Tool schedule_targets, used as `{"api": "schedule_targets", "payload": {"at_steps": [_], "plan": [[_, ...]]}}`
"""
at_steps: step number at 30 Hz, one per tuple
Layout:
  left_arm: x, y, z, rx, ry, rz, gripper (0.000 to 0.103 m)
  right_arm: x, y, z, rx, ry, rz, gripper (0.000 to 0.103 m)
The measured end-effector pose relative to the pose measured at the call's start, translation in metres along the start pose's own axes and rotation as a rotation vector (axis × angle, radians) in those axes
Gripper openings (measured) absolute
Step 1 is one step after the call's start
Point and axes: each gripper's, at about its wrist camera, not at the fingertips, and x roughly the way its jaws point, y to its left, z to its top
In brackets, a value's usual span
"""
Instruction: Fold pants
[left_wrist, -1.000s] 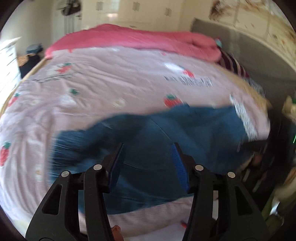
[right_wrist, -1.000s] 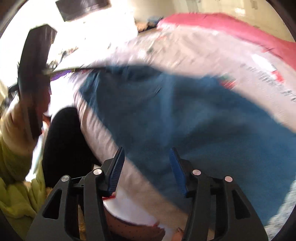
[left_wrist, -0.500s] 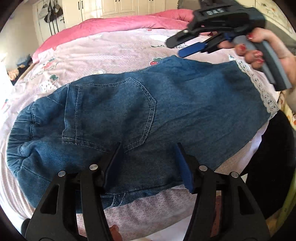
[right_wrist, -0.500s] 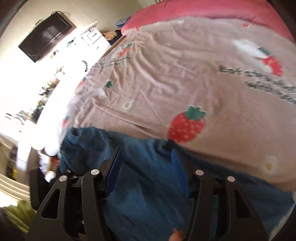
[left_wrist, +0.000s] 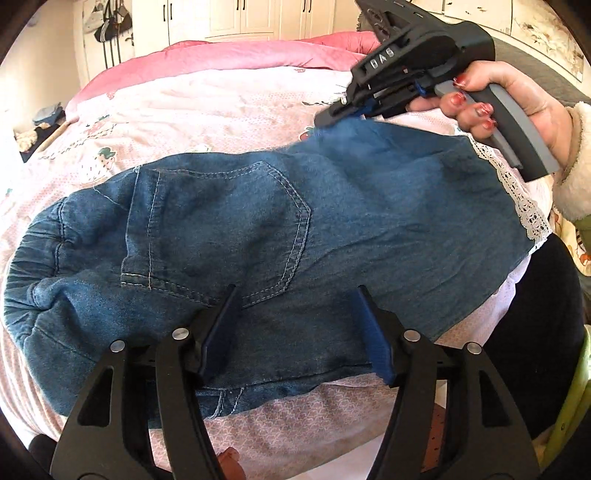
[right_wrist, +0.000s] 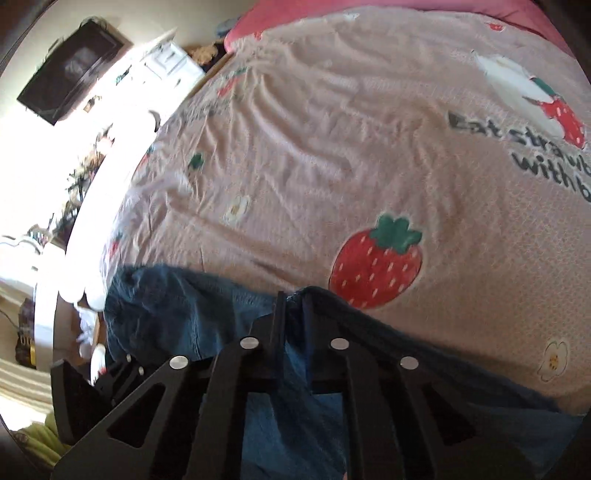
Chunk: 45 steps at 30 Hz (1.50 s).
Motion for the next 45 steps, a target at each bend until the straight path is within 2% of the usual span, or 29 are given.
{"api": "schedule_targets", "payload": {"at_steps": [3,10,15,16,18,19,20,22,23,25,27,30,33,35,39,43,45], "plan": [[0.0,0.003,0.0,-0.013,-0.008,-0.014,0.055,-0.006,-0.005,0.01,0.031,-0.059,0.019,0.005],[0.002,0.003,-0.001,-0.028,-0.01,-0.029,0.056,0.014,-0.022,0.019,0.027,-0.089,-0.1,0.0],[0.002,0.005,0.0,-0.034,-0.013,-0.036,0.057,-0.018,-0.033,0.01,0.033,-0.141,-0.037,0.002],[0.002,0.004,0.001,-0.034,-0.013,-0.037,0.058,-0.03,-0.033,0.005,0.014,-0.156,-0.048,0.005],[0.003,0.006,0.001,-0.033,-0.015,-0.038,0.059,-0.056,-0.035,-0.006,-0.019,-0.18,-0.083,0.037],[0.002,0.006,0.001,-0.033,-0.018,-0.042,0.06,-0.072,-0.039,-0.015,-0.022,-0.199,-0.101,0.043],[0.001,0.006,0.001,-0.037,-0.019,-0.049,0.061,-0.085,-0.044,-0.022,-0.018,-0.211,-0.116,0.047],[-0.004,0.007,0.004,-0.054,-0.028,-0.086,0.064,-0.105,-0.052,-0.035,-0.001,-0.228,-0.139,0.047],[-0.009,0.009,0.007,-0.079,-0.038,-0.126,0.064,-0.119,-0.059,-0.044,0.009,-0.245,-0.165,0.047],[-0.015,0.007,0.011,-0.097,-0.045,-0.153,0.064,-0.143,-0.072,-0.059,0.02,-0.27,-0.234,0.047],[-0.024,0.002,0.021,-0.089,-0.064,-0.148,0.065,-0.17,-0.09,-0.076,0.045,-0.295,-0.322,0.05],[-0.033,-0.009,0.043,-0.05,-0.089,-0.162,0.071,-0.192,-0.12,-0.097,0.121,-0.307,-0.386,0.057],[-0.025,-0.017,0.077,-0.03,-0.076,-0.18,0.079,-0.197,-0.147,-0.113,0.191,-0.296,-0.38,0.057],[-0.009,-0.018,0.106,-0.029,-0.061,-0.177,0.08,-0.195,-0.157,-0.121,0.224,-0.297,-0.353,0.057],[0.036,-0.018,0.147,-0.043,0.03,-0.186,0.08,-0.185,-0.168,-0.128,0.248,-0.288,-0.294,0.061],[0.074,-0.012,0.161,-0.06,0.106,-0.145,0.08,-0.174,-0.169,-0.126,0.225,-0.274,-0.265,0.061],[0.088,-0.006,0.162,-0.104,0.133,-0.153,0.08,-0.173,-0.169,-0.124,0.219,-0.279,-0.256,0.061]]}}
